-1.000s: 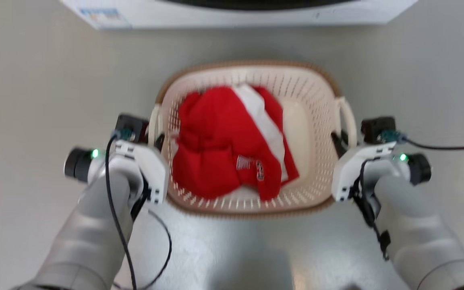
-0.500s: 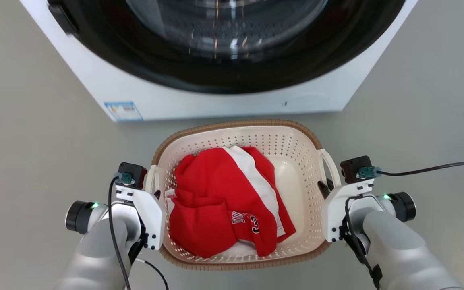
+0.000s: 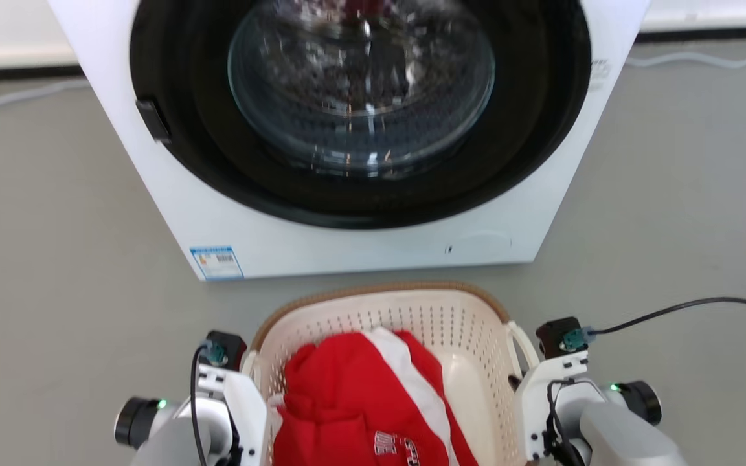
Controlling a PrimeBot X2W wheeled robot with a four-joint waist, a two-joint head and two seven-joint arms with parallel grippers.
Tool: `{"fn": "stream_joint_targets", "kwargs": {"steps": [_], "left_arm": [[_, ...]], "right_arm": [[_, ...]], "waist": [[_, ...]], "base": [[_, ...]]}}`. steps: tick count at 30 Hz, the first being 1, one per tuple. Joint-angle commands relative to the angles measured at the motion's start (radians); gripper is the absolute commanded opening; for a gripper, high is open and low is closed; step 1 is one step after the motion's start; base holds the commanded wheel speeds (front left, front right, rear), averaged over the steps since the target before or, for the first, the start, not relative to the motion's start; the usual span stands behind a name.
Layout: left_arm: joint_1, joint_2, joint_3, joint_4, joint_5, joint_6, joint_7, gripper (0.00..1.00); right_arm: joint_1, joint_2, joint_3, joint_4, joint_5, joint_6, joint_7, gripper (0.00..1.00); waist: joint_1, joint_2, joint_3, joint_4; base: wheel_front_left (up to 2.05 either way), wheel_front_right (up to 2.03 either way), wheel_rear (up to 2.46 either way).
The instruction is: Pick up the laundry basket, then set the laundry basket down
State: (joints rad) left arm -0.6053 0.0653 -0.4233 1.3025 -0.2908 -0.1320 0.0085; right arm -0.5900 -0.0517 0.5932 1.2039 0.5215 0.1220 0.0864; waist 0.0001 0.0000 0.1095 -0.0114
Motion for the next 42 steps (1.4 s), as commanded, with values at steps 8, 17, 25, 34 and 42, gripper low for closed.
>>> {"fn": "stream_joint_targets", "kwargs": {"steps": [8, 17, 25, 34, 42], "left_arm": [[0.031, 0.040, -0.006, -0.012, -0.007, 0.002, 0.029, 0.00], [0.045, 0.036, -0.046, -0.012, -0.028, 0.002, 0.064, 0.00], [0.041, 0.035, -0.078, -0.020, -0.054, 0.001, 0.083, 0.00], [0.036, 0.040, -0.103, -0.027, -0.083, 0.001, 0.081, 0.00], [0.019, 0.040, -0.126, -0.028, -0.099, 0.001, 0.082, 0.00]], "right_arm": [[0.043, 0.001, 0.062, -0.033, 0.044, 0.009, 0.027, 0.00], [0.056, 0.001, 0.098, -0.035, 0.085, 0.009, 0.033, 0.00], [0.058, 0.001, 0.121, -0.025, 0.109, 0.009, 0.023, 0.00], [0.060, 0.001, 0.140, -0.010, 0.131, 0.009, 0.009, 0.00], [0.063, 0.001, 0.155, 0.001, 0.147, 0.009, 0.004, 0.00]], "waist": [[-0.0001, 0.0000, -0.100, -0.003], [-0.0001, 0.0000, -0.132, -0.003], [-0.0001, 0.0000, -0.136, 0.001], [-0.0001, 0.0000, -0.131, 0.002], [-0.0001, 0.0000, -0.124, 0.005]], "base": [[0.00, 0.00, 0.00], [0.00, 0.00, 0.00], [0.00, 0.00, 0.00], [0.00, 0.00, 0.00], [0.00, 0.00, 0.00]]}}
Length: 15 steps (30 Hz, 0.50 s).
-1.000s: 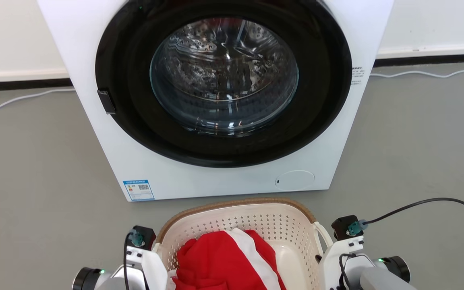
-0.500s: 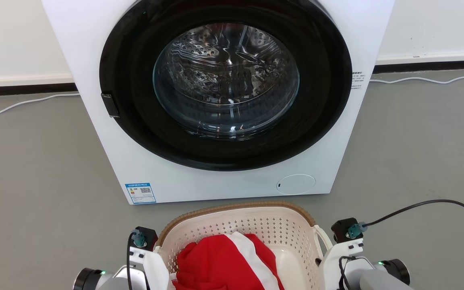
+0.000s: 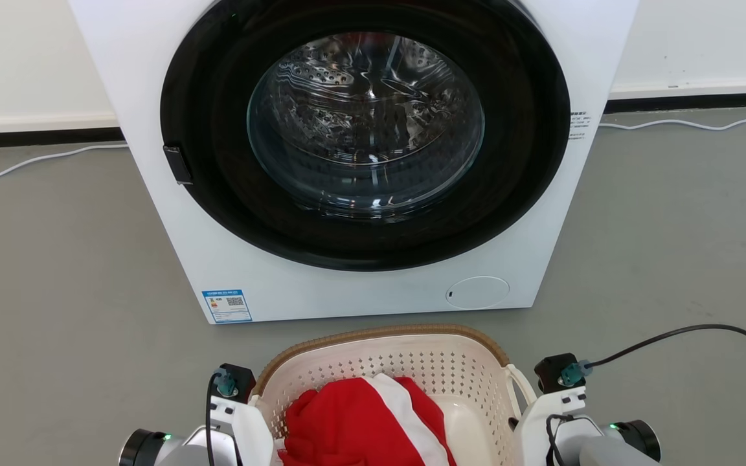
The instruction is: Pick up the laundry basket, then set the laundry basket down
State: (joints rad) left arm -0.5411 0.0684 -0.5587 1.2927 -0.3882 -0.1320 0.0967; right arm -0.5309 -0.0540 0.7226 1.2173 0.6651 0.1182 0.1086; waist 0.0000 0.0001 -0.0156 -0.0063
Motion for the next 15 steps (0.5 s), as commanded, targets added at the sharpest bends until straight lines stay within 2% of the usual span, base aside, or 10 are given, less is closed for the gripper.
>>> {"fn": "stream_joint_targets", "kwargs": {"steps": [1, 15], "left_arm": [[-0.047, 0.037, 0.007, -0.019, -0.004, 0.001, -0.006, 0.00], [-0.055, 0.043, -0.027, -0.017, -0.028, 0.001, -0.006, 0.00]], "right_arm": [[0.003, 0.004, 0.028, -0.013, 0.006, 0.012, -0.018, 0.00], [0.011, 0.004, 0.061, -0.025, 0.041, 0.012, -0.007, 0.00]], "waist": [[0.0000, -0.0001, 0.002, 0.000], [0.0000, -0.0001, 0.003, -0.003]], "base": [[0.00, 0.00, 0.00], [0.00, 0.00, 0.00]]}}
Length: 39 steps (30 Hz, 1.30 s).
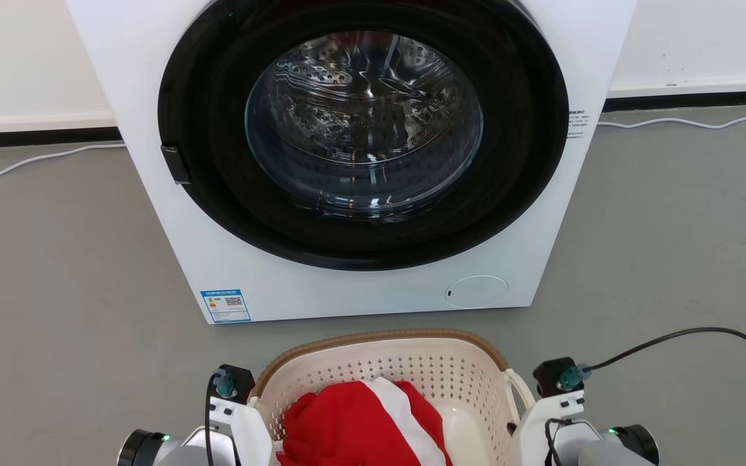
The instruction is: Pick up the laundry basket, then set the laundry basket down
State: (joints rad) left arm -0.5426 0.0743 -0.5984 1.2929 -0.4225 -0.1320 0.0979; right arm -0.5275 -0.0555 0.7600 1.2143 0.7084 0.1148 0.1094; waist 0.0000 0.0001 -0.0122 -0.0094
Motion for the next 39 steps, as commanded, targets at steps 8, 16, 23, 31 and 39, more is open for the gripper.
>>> {"fn": "stream_joint_targets", "kwargs": {"steps": [8, 16, 23, 31, 39], "left_arm": [[-0.063, 0.044, -0.008, -0.016, -0.006, 0.001, -0.005, 0.00], [-0.064, 0.048, -0.022, -0.014, -0.021, 0.001, -0.004, 0.00], [-0.065, 0.050, -0.035, -0.012, -0.033, 0.001, -0.007, 0.00], [-0.069, 0.052, -0.047, -0.010, -0.042, 0.001, -0.007, 0.00], [-0.072, 0.052, -0.054, -0.009, -0.050, 0.001, -0.009, 0.00]], "right_arm": [[0.014, 0.005, 0.045, -0.027, 0.018, 0.016, -0.006, 0.00], [0.008, 0.005, 0.061, -0.022, 0.035, 0.016, -0.010, 0.00], [0.005, 0.005, 0.075, -0.018, 0.051, 0.016, -0.014, 0.00], [0.004, 0.005, 0.089, -0.016, 0.066, 0.016, -0.017, 0.00], [-0.001, 0.005, 0.100, -0.009, 0.075, 0.016, -0.022, 0.00]], "waist": [[0.0000, -0.0001, 0.003, 0.001], [0.0000, -0.0001, 0.005, -0.002], [0.0000, -0.0001, 0.003, -0.007], [0.0000, -0.0001, 0.004, -0.007], [0.0000, -0.0001, 0.006, -0.005]], "base": [[0.00, 0.00, 0.00], [0.00, 0.00, 0.00], [0.00, 0.00, 0.00], [0.00, 0.00, 0.00], [0.00, 0.00, 0.00]]}}
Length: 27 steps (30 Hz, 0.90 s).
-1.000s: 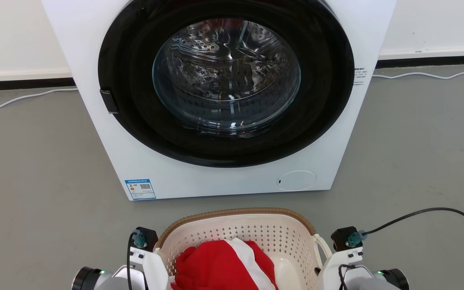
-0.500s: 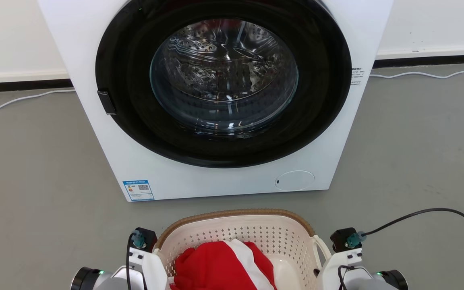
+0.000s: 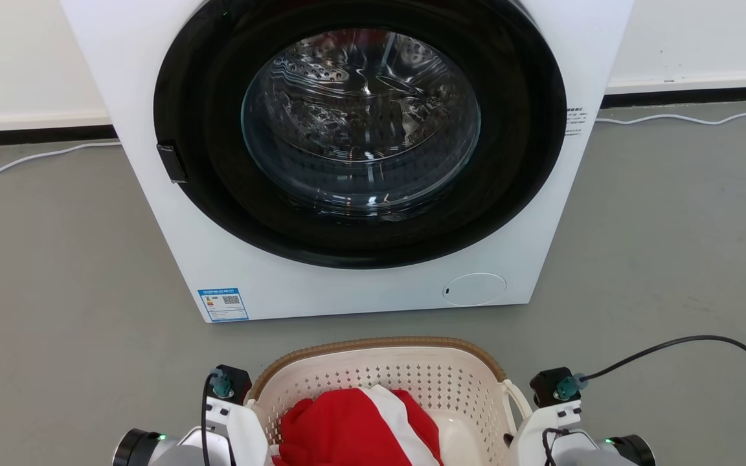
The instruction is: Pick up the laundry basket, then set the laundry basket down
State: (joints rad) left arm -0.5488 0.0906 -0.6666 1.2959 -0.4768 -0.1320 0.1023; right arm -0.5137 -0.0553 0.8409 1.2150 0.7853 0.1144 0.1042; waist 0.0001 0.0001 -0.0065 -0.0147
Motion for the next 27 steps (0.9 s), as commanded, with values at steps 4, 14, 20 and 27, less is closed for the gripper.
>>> {"fn": "stream_joint_targets", "kwargs": {"steps": [4, 14, 20, 27], "left_arm": [[-0.069, 0.037, 0.011, -0.011, 0.000, 0.001, -0.017, 0.00], [-0.100, 0.049, 0.000, -0.010, -0.001, 0.009, -0.031, 0.00], [-0.164, 0.058, -0.008, -0.015, 0.005, 0.019, -0.044, 0.00], [-0.259, 0.073, -0.017, -0.031, 0.016, 0.033, -0.071, 0.00]], "right_arm": [[-0.020, 0.005, 0.024, -0.007, 0.002, 0.016, -0.021, 0.00], [-0.044, 0.005, 0.032, -0.010, 0.004, 0.016, -0.064, 0.00], [-0.085, 0.005, 0.033, -0.019, -0.003, 0.016, -0.125, 0.00], [-0.167, 0.005, 0.026, -0.016, -0.020, 0.016, -0.208, 0.00]], "waist": [[-0.0001, -0.0001, 0.003, 0.000], [-0.0001, -0.0001, 0.066, -0.002], [-0.0001, -0.0001, 0.171, 0.007], [-0.0001, -0.0001, 0.341, 0.023]], "base": [[0.00, 0.00, 0.00], [0.00, 0.00, 0.00], [0.00, 0.00, 0.00], [0.00, 0.00, 0.00]]}}
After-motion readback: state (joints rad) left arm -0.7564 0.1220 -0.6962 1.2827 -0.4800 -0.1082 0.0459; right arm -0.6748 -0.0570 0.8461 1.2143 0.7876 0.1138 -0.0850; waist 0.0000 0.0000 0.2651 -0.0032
